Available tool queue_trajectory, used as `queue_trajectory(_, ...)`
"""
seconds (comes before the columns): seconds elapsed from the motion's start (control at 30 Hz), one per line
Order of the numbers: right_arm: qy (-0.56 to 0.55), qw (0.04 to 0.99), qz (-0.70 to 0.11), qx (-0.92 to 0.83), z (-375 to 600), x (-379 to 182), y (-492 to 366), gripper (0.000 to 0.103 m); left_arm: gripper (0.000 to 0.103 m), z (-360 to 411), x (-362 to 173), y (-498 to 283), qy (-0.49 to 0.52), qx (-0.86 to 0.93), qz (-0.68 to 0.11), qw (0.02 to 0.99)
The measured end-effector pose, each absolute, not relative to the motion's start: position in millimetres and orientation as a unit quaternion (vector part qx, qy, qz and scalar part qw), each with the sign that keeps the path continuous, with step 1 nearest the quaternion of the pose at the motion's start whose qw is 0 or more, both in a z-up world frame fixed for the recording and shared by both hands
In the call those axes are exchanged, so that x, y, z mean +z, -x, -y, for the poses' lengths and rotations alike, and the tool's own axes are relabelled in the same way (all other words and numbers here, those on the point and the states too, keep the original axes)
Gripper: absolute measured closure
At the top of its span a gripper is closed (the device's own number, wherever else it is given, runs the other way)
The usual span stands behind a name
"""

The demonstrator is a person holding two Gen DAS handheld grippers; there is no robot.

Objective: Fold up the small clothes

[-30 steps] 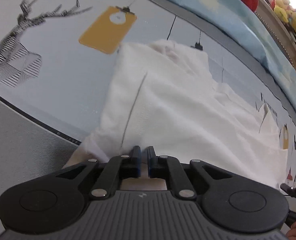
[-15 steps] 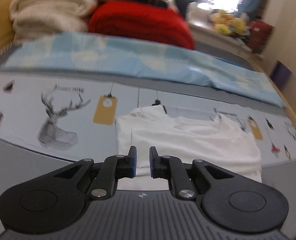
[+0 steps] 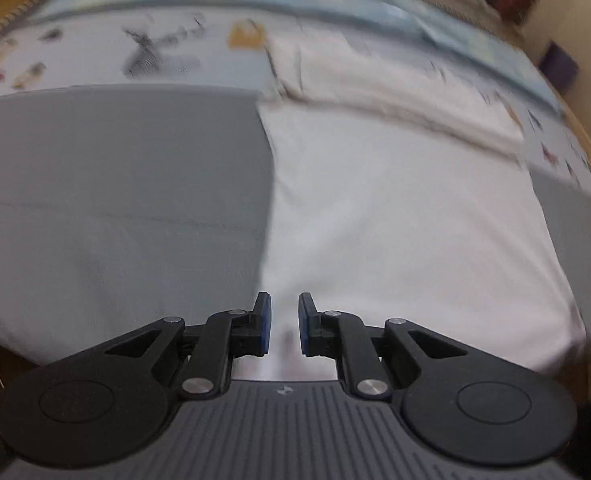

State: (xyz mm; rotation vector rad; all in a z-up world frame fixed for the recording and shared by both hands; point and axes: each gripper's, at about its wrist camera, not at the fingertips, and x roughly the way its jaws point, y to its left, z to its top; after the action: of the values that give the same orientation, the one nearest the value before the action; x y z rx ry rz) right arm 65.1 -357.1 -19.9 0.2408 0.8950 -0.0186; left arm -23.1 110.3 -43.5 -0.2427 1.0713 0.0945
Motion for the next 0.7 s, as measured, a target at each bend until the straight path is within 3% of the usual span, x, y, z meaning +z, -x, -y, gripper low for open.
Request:
queue_trajectory(0.13, -0.117, 0.876, -0.468, -0.006, 366, -40, -69, 0.059, 0.087, -118, -46, 24, 0.094, 0.05, -0.506, 0.856)
queue_trajectory(0.27, -0.126, 0.858, -0.497, 0.0, 368, -53, -72, 0.058, 0.086, -138, -68, 25, 0.167, 0.081, -0.534, 0.825)
queue_trajectory(0.33, -0.11, 0.855, -0.507, 0.0, 365, -59, -74, 0.058, 0.08, -137, -71, 21, 0.155, 0.073, -0.538, 0.825)
queue_trajectory(0.7, -0.066, 0.832, -0.55, -0.009, 370, -91, -77, 0.058, 0.076, -136, -94, 20, 0.125, 0.069, -0.578, 0.803)
